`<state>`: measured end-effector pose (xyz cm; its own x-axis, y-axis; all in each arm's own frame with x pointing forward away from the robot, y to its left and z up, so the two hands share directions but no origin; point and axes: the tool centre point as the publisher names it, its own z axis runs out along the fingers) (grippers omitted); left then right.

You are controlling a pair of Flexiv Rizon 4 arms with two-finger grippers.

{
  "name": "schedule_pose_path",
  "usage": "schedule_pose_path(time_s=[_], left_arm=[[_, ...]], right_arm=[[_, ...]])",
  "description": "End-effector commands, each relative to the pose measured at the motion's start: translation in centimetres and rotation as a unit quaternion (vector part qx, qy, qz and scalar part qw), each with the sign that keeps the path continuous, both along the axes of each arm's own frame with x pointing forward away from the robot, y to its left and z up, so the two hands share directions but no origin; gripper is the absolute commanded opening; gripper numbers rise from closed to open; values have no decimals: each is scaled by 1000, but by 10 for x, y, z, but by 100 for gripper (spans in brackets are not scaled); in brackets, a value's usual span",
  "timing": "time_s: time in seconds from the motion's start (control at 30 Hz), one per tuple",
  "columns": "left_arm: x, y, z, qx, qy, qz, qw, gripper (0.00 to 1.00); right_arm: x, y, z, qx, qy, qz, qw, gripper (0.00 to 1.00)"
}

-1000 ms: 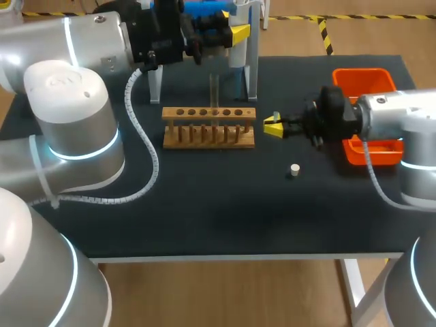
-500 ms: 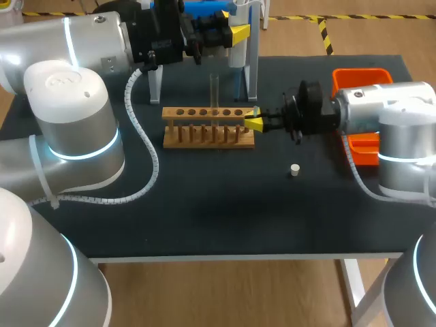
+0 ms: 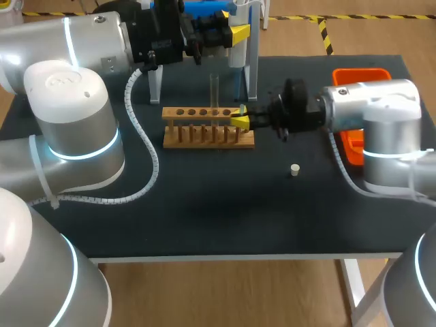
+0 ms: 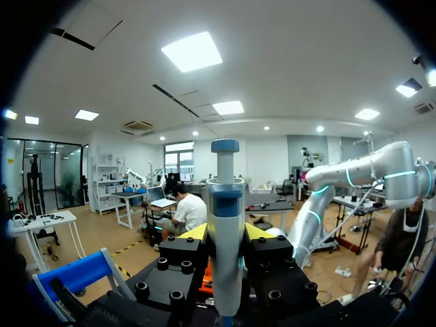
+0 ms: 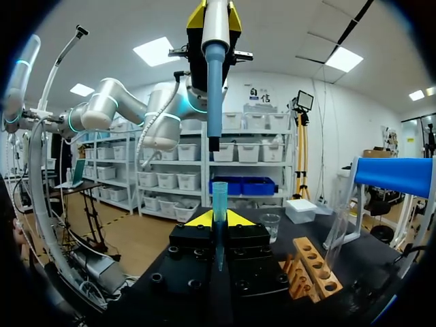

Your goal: Invert the test tube, pick up the pipette, mount the tip to pipette, aspirate from beaker and dispense into the tube, eject the tip, return the pipette, and cap with the stopper.

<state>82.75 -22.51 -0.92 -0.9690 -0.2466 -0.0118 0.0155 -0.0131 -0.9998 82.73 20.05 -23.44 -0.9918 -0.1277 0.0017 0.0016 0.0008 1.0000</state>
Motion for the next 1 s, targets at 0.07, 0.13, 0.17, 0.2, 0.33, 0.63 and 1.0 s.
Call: schedule_pose_path(time_s=[0.07,0.13,0.17,0.2,0.33,0.63,1.0], left_arm=[[0,-1,-1,-2,-1,2,1000,0],[0,-1,-1,-2,-1,2,1000,0],[0,-1,-1,-2,-1,2,1000,0],[0,-1,-1,-2,-1,2,1000,0],[0,-1,-1,-2,-1,2,1000,0],[0,-1,-1,-2,-1,2,1000,0],[0,-1,-1,-2,-1,2,1000,0]], right_arm=[[1,5,0,-2,-2,6,1000,0],[0,5,0,-2,-3,6,1000,0],[0,5,0,-2,-3,7,1000,0],[-1,5,1,-2,-3,7,1000,0],[-2,8,3,-3,-6,10,1000,0],[-1,11,6,-3,-8,11,1000,0],[-2,11,9,-3,-8,12,1000,0]])
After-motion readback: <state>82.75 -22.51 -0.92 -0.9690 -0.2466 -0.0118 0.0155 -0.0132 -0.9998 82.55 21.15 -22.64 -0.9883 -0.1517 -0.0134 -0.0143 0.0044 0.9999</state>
